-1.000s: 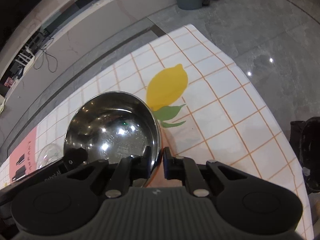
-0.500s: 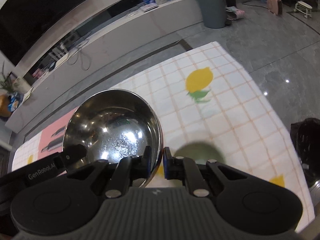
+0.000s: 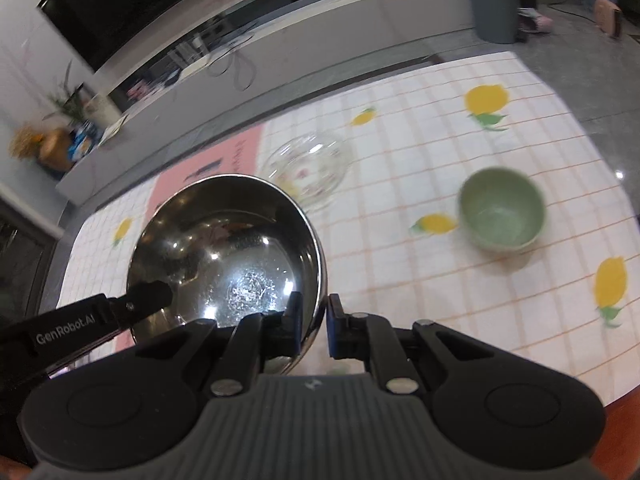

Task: Organize plates and bowls
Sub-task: 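Carry the stacked steel bowls with both grippers beside the painted plate and set down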

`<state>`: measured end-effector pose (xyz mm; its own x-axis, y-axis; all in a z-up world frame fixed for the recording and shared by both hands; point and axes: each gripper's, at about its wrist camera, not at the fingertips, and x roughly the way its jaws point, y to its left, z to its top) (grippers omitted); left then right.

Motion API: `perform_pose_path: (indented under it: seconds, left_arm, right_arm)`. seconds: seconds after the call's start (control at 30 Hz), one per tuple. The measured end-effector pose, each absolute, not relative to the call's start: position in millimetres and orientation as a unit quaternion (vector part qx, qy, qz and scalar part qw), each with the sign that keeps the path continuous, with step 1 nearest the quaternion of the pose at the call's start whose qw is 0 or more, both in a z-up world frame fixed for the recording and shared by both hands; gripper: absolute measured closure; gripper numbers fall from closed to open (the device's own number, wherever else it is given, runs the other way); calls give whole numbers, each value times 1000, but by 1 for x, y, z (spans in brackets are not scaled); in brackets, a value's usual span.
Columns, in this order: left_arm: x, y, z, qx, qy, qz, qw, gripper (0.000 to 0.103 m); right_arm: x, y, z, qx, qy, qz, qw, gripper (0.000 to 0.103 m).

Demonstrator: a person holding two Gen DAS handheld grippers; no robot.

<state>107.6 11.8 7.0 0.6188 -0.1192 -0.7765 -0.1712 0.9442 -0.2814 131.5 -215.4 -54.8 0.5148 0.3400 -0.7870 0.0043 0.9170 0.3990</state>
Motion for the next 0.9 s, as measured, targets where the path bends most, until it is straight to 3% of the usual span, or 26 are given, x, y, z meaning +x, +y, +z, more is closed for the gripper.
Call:
perform_pose_path:
  seconds: [0.37, 0.9]
  left_arm:
    - [62, 78, -16, -209, 450, 48, 867, 93]
    - [61, 94, -57, -206, 495, 53, 842, 94]
  right_arm:
    - [109, -149, -72, 140, 510, 154, 835, 92]
    - [116, -118, -102, 92, 540, 147, 824, 94]
